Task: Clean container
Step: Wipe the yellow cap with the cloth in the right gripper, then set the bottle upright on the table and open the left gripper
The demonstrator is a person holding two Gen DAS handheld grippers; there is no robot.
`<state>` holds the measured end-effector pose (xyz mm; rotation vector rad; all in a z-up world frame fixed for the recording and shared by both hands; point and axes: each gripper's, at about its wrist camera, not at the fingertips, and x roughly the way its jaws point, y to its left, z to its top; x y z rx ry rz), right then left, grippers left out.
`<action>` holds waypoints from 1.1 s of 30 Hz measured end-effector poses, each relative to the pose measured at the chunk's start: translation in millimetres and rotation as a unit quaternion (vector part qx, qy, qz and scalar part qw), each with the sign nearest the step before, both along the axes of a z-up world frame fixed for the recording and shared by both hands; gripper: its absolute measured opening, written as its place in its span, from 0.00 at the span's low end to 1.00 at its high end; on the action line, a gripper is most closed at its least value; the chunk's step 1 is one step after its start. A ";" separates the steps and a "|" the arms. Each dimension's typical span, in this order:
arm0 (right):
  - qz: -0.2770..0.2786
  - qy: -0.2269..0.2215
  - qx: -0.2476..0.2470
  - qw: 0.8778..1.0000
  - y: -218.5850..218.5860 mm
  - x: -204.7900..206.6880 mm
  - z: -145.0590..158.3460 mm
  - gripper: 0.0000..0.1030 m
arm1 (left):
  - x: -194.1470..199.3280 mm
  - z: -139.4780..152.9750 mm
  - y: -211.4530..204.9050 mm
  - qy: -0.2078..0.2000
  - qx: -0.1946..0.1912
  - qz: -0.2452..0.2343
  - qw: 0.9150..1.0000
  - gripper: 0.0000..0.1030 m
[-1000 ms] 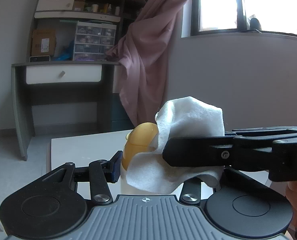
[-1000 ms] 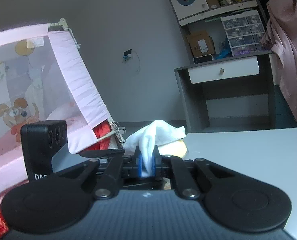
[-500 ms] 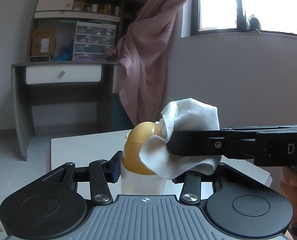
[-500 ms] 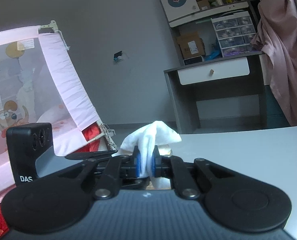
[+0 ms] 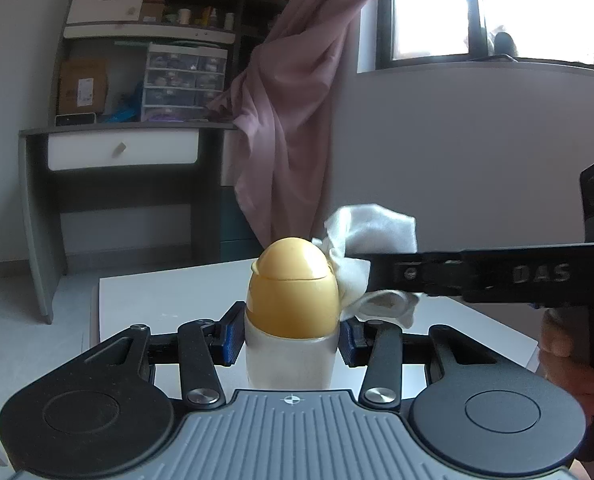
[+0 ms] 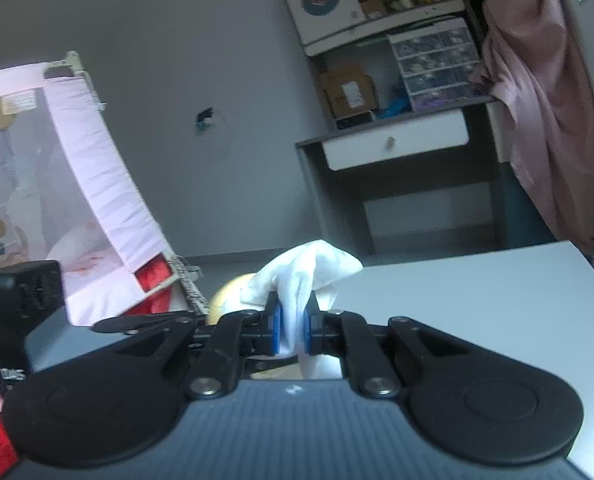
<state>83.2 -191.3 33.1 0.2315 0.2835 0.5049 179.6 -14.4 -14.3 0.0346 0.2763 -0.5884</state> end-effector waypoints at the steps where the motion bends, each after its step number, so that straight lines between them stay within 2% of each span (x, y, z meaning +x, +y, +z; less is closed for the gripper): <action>1: -0.009 0.005 0.000 1.000 -0.9 2.1 -1.9 0.10 | 0.0 -0.1 0.2 0.000 0.000 -0.001 1.000 0.45; 5: -0.030 0.016 0.000 0.999 -6.3 4.4 -8.1 0.10 | -1.3 -1.1 -0.9 0.001 -0.001 0.000 1.000 0.45; 15: -0.044 0.005 0.003 0.999 -18.6 -9.0 -1.4 0.10 | -7.5 3.7 -2.5 -0.010 -0.010 0.015 1.000 0.48; 16: -0.045 0.003 0.003 0.999 -19.6 -11.4 -0.2 0.10 | -9.4 6.0 -3.0 -0.016 -0.008 0.019 1.000 0.53; 17: -0.045 0.000 0.002 0.999 -20.5 -14.0 1.0 0.10 | -11.4 8.3 -3.6 -0.022 -0.007 0.022 0.999 0.62; 18: -0.045 -0.002 0.002 0.999 -21.5 -16.5 2.2 0.10 | -14.2 10.5 -3.8 -0.030 -0.006 0.028 0.999 0.84; 19: -0.046 -0.005 0.002 0.999 -22.4 -19.1 3.4 0.10 | -18.8 13.0 -3.3 -0.046 -0.008 0.038 0.998 0.98; 20: -0.046 -0.008 0.001 0.999 -23.9 -20.8 4.9 0.10 | -24.3 15.4 -2.2 -0.065 -0.013 0.046 0.997 1.00; 22: -0.048 -0.015 0.001 0.999 -26.5 -26.2 8.5 0.10 | -32.0 20.3 0.0 -0.082 -0.024 0.043 0.995 1.00; 24: -0.053 -0.019 0.002 0.998 -30.2 -30.7 10.7 0.10 | -36.4 25.0 0.2 -0.079 -0.032 0.038 0.996 1.00; 33: -0.108 0.008 -0.034 0.994 -58.1 -32.6 -4.6 0.10 | -71.7 27.6 -10.3 -0.066 -0.005 0.045 0.997 1.00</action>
